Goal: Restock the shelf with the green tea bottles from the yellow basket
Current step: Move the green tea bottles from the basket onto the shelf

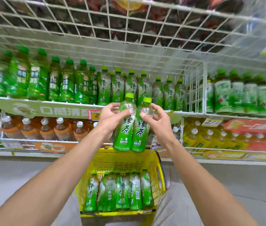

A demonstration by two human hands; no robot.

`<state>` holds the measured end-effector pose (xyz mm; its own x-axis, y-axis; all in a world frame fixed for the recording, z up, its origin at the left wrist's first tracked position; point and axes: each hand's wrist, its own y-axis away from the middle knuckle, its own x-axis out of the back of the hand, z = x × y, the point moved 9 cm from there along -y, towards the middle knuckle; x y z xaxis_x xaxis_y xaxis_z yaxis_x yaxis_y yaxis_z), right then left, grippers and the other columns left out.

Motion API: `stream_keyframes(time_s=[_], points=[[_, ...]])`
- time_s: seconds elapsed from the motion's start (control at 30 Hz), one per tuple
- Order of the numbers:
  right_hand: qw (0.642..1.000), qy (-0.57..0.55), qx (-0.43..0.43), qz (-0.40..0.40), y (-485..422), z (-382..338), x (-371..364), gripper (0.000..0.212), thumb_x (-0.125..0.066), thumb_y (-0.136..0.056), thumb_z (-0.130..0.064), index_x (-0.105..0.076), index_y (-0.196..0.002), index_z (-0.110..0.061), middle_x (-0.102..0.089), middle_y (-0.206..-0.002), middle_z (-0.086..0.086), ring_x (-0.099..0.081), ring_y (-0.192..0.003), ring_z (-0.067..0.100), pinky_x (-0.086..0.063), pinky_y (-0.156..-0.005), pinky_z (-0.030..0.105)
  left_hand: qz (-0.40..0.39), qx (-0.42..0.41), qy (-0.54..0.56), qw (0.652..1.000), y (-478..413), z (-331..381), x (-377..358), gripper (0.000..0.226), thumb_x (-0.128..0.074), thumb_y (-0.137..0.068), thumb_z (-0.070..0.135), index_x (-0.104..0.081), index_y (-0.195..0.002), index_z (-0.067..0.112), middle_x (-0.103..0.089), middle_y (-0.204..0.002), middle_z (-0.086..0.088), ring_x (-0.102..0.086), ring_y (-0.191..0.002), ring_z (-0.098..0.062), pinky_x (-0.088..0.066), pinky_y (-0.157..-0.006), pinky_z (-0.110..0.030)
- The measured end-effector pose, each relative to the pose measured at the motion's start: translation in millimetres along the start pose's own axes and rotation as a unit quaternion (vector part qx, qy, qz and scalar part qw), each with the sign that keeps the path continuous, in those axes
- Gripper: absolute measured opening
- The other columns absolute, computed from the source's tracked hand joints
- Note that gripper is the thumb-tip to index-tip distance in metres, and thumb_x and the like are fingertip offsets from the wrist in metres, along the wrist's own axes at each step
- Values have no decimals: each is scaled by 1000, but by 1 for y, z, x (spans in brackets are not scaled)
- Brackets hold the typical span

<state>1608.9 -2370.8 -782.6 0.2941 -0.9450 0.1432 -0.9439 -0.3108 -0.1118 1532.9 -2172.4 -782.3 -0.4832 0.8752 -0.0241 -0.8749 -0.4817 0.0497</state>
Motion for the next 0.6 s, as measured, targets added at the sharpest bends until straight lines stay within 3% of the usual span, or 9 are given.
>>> stream_keyframes(time_s=[0.17, 0.3, 0.4, 0.5, 0.6], points=[[997, -4, 67, 45, -33, -74, 49, 69, -86, -79, -41, -56, -140, -34, -53, -147, -8, -51, -132, 16, -45, -107, 38, -26, -81, -22, 996, -24, 89, -42, 56, -94, -68, 27, -64, -114, 22, -63, -95, 5, -61, -83, -5, -48, -67, -13], [991, 39, 100, 83, -61, -109, 92, 66, -86, -78, -42, -57, -138, -37, -57, -142, -12, -56, -123, 6, -49, -108, 41, -42, -113, -58, 991, -49, 127, -82, 37, -92, -70, 25, -65, -95, 27, -66, -92, 7, -61, -83, -4, -48, -75, -17], [985, 76, 107, 108, -84, -118, 120, 71, -87, -74, -48, -58, -137, -33, -61, -140, -10, -58, -126, 11, -49, -109, 44, -49, -123, -74, 988, -68, 137, -115, 50, -92, -66, 31, -69, -108, 19, -71, -99, 6, -67, -93, -10, -52, -92, -28], [986, 107, 70, 108, -105, -103, 140, 81, -88, -70, -54, -55, -141, -33, -58, -143, -11, -55, -130, 14, -46, -112, 45, -58, -117, -91, 987, -84, 132, -142, 61, -90, -70, 23, -65, -125, 12, -66, -108, 7, -64, -102, -12, -43, -91, -22], [988, 94, 51, 112, -121, -85, 152, 83, -89, -69, -52, -54, -141, -35, -55, -147, -11, -52, -133, 15, -43, -114, 48, -62, -102, -99, 988, -98, 118, -160, 60, -90, -72, 21, -63, -125, 14, -65, -111, 6, -60, -101, -11, -39, -88, -19]])
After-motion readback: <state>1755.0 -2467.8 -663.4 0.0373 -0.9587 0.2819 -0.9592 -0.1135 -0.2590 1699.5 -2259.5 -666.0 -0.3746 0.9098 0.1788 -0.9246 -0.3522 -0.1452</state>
